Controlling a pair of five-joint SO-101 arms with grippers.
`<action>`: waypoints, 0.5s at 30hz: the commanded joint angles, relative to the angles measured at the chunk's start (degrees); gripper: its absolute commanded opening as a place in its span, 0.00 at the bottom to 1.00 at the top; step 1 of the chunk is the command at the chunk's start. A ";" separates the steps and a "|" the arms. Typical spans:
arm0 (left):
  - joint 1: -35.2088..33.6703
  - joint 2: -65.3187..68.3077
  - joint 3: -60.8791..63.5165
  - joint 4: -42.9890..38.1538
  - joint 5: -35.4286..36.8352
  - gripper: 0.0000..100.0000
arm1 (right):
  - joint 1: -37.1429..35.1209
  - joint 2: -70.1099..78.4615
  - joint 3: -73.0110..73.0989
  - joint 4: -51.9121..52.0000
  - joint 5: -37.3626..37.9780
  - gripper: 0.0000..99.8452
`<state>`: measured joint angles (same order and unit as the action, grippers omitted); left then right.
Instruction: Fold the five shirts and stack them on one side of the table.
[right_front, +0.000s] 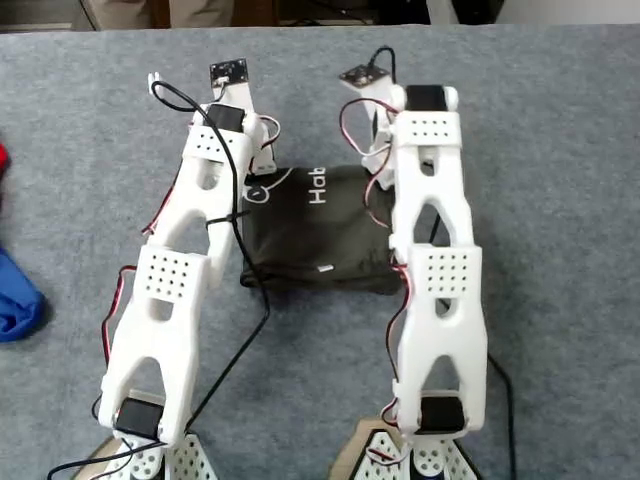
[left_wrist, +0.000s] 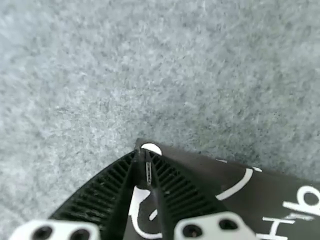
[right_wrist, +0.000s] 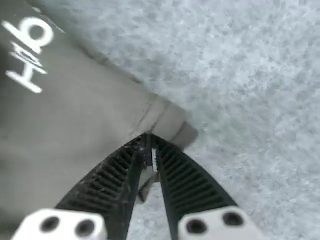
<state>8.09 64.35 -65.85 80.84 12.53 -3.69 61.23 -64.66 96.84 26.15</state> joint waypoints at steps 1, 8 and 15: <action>-1.49 -0.13 -2.20 -0.79 0.44 0.02 | 3.21 1.54 -4.00 -0.62 -0.53 0.00; -1.23 -0.66 -6.59 1.76 0.44 0.02 | 3.03 1.54 -17.36 5.80 -1.85 0.00; -1.41 -0.66 -24.53 14.51 0.18 0.02 | 2.33 -13.49 -9.89 5.63 -3.69 0.00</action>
<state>7.38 64.79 -80.88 90.42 12.53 -1.14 59.03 -78.37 101.32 23.08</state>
